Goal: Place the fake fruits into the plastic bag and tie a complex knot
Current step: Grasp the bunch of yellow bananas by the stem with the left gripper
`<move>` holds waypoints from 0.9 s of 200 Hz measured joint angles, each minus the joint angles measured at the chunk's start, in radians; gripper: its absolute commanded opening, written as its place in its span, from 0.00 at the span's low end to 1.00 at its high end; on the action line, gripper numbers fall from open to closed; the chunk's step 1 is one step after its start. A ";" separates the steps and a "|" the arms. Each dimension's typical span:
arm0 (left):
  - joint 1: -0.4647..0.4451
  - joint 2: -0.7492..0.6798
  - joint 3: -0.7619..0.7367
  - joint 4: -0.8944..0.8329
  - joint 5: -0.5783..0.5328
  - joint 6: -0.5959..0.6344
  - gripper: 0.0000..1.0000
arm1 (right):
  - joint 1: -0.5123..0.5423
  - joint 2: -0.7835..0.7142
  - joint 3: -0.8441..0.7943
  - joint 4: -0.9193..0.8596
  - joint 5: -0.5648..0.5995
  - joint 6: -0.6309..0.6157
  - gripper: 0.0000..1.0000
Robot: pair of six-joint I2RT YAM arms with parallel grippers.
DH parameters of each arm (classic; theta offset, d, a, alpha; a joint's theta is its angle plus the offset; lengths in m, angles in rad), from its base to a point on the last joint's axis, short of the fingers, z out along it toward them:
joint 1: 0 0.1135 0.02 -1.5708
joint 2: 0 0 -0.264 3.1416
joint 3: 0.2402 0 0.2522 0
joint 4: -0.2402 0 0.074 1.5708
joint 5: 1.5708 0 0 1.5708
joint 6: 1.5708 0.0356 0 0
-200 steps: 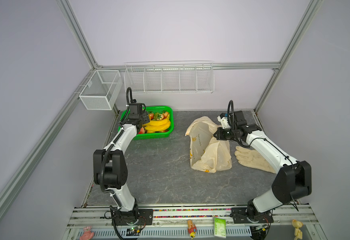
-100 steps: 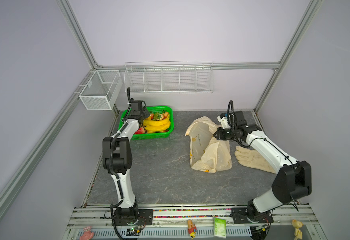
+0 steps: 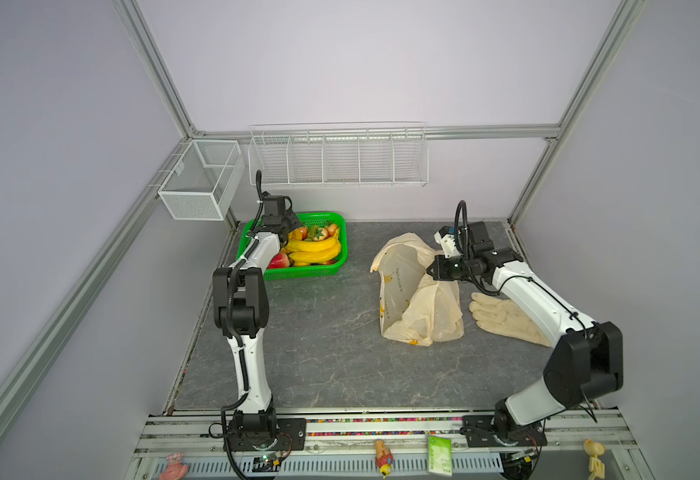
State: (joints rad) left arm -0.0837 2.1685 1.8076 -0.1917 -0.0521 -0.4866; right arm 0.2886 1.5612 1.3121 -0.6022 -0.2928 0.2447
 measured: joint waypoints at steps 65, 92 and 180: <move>0.000 0.000 0.006 -0.017 -0.003 -0.026 0.07 | 0.000 0.000 0.000 0.000 -0.003 -0.003 0.06; 0.000 -0.023 -0.012 -0.016 -0.003 -0.045 0.04 | 0.000 0.001 0.000 0.000 -0.009 -0.003 0.06; 0.002 -0.232 -0.211 0.101 0.041 -0.169 0.00 | 0.000 0.001 0.000 0.000 -0.016 -0.007 0.06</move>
State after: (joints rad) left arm -0.0818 1.9366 1.5967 -0.0906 -0.0109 -0.6552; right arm 0.2886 1.5620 1.3121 -0.6022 -0.3084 0.2379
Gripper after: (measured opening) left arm 0.100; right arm 0.066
